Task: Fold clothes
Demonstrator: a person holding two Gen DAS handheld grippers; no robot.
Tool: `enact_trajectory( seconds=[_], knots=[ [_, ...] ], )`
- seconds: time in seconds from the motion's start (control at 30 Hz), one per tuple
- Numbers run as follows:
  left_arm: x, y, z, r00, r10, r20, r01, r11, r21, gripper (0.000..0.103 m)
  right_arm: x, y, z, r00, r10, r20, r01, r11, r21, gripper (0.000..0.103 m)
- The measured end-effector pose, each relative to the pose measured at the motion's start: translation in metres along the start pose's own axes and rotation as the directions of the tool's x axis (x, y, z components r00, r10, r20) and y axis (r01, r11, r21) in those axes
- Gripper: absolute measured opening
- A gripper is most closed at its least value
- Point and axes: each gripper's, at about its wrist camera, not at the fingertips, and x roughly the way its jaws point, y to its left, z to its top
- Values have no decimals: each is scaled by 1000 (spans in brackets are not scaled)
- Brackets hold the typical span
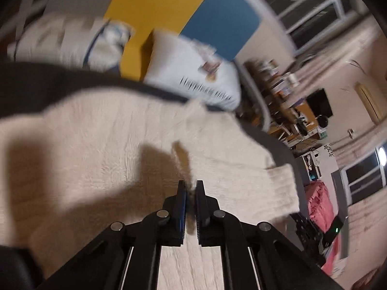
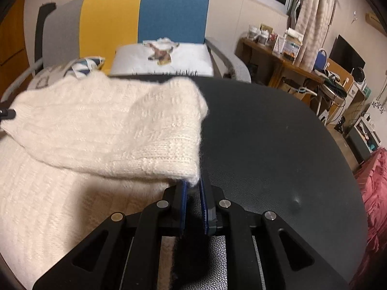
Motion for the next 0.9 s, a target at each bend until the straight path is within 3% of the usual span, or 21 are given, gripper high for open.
enact_trajectory(
  seconds=[0.2,0.37,0.5,0.57,0.67,0.8,0.9],
  knots=[
    [22,29,-8,988,127,-86,-128,992,-5,6,7,12,0,999,31,-14,-32,999,-23,11],
    [23,46,-4,992,66,-112,-78,991,-107,14,10,10,-2,999,32,-33,-33,999,-19,11],
    [-10,45,9,994,105,-37,-109,986,-126,18,7,0,-7,997,68,-23,-68,997,23,11],
    [-23,26,22,1000,31,-7,-31,996,-85,20,6,-6,-9,994,110,-20,-109,992,56,12],
    [-12,-32,41,995,-71,-66,74,997,38,23,4,-15,-12,988,154,-1,-153,983,103,12],
    [39,-106,52,965,-159,-207,186,975,119,23,-1,-22,-16,979,200,34,-203,968,151,12],
    [84,-148,45,940,-166,-297,216,965,147,23,-4,-28,-21,963,267,42,-270,942,199,12]
  ],
)
